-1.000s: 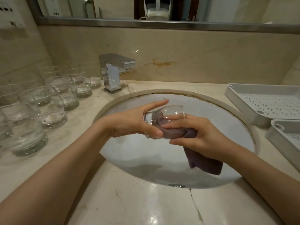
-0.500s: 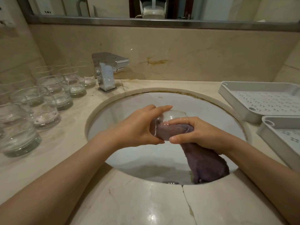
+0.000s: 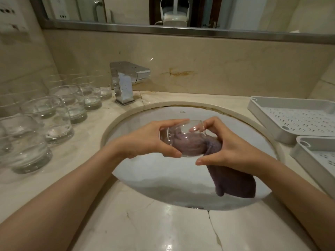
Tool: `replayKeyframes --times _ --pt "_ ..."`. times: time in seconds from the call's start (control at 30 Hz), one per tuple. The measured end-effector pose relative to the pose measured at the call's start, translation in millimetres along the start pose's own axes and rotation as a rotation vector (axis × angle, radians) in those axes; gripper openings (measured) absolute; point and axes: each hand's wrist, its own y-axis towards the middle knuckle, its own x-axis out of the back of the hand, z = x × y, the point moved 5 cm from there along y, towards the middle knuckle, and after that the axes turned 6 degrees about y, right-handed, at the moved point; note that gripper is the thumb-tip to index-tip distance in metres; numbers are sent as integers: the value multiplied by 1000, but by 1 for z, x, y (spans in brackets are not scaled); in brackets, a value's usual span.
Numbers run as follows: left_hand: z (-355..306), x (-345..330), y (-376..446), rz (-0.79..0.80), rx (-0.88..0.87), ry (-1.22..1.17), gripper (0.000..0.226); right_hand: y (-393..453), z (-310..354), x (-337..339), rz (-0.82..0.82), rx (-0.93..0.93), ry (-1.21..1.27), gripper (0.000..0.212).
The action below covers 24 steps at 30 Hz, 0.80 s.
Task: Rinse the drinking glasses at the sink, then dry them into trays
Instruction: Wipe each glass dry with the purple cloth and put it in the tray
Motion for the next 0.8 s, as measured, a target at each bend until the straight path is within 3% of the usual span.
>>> replayKeyframes --times 0.17,0.33,0.47,0.6,0.8 --pt "-8 13 -6 -99 -63 -61 82 0 3 14 -128 78 -44 59" --pt "-11 14 -7 -138 -99 -33 81 1 7 4 -115 219 -104 38" --pt "-15 7 -5 -151 -192 159 93 -1 9 5 28 90 94 35" --pt "-10 -5 -2 -134 -293 430 98 -4 -4 -3 126 2 63 46" --pt "-7 -15 -1 -164 -371 682 99 0 -16 -13 31 4 42 44"
